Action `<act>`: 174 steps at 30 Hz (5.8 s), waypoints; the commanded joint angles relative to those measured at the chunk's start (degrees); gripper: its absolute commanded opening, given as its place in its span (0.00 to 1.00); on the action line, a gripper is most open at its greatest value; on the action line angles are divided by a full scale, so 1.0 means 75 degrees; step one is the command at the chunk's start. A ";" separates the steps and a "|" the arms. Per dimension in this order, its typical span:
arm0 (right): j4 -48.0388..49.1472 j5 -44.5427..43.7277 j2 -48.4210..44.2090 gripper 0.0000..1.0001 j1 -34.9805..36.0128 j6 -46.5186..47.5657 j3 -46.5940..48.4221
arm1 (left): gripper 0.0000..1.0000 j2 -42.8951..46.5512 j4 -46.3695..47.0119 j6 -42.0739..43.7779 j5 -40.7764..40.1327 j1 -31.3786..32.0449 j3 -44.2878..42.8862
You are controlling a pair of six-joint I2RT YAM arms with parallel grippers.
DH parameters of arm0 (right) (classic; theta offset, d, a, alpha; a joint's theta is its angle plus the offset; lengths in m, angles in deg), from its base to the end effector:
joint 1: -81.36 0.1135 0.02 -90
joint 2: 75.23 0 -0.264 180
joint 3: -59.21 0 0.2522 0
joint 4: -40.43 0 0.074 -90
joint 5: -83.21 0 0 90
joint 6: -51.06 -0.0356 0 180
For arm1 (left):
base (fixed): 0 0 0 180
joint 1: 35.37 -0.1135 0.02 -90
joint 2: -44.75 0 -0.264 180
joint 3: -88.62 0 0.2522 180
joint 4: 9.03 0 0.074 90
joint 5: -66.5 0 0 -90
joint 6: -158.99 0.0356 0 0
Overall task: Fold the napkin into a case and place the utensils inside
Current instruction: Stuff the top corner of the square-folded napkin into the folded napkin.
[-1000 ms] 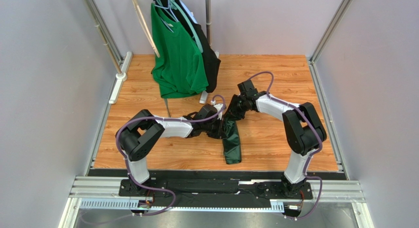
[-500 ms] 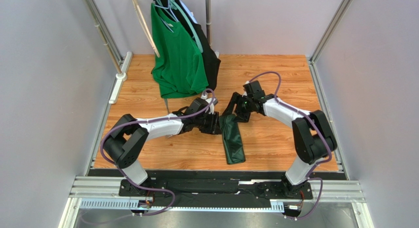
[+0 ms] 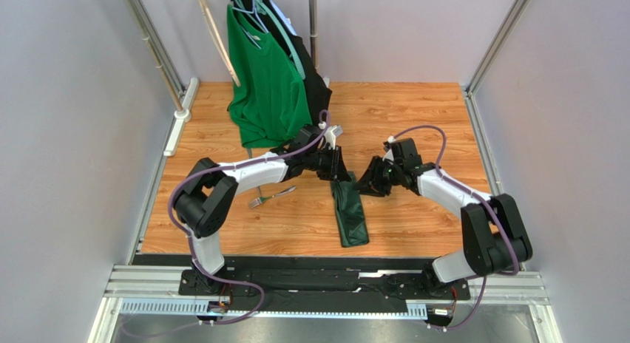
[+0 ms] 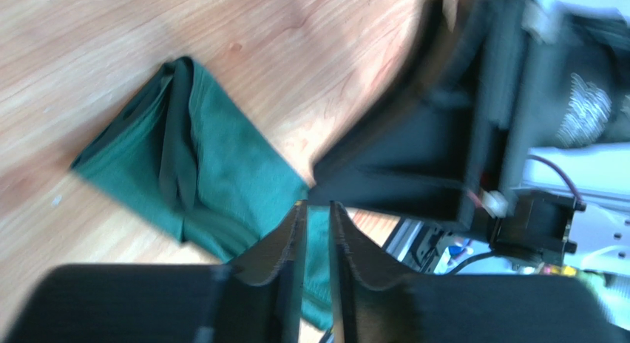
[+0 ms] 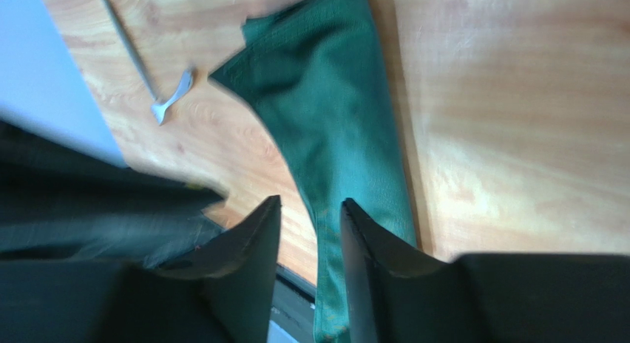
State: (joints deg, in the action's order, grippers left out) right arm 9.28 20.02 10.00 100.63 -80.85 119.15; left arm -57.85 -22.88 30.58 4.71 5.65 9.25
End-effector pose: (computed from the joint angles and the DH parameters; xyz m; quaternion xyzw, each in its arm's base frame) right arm 0.2633 0.1091 0.1807 0.1172 0.9264 0.3340 0.1288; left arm 0.2858 -0.2709 0.2081 0.1283 0.8656 -0.4439 0.1930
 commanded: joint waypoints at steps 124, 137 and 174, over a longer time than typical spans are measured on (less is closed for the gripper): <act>0.4451 -0.2708 0.0507 0.13 0.2564 0.4135 -0.1035 | 0.44 -0.1741 -0.3350 0.0915 -0.0983 -0.0535 -0.2514; 0.4287 -0.2345 0.0084 0.00 0.2576 0.3959 -0.1247 | 0.54 -0.1612 -0.3315 0.0950 -0.0995 -0.0547 -0.2409; 0.4662 -0.3363 -0.0056 0.46 0.2857 0.3842 -0.1410 | 0.00 -0.1612 -0.1992 -0.1124 0.0856 -0.1086 -0.1812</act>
State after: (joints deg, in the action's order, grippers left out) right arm 40.23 -2.27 11.44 121.04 -52.00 109.11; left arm -70.77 -41.92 26.47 7.83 -2.15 -5.41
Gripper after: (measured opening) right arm 0.458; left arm 0.010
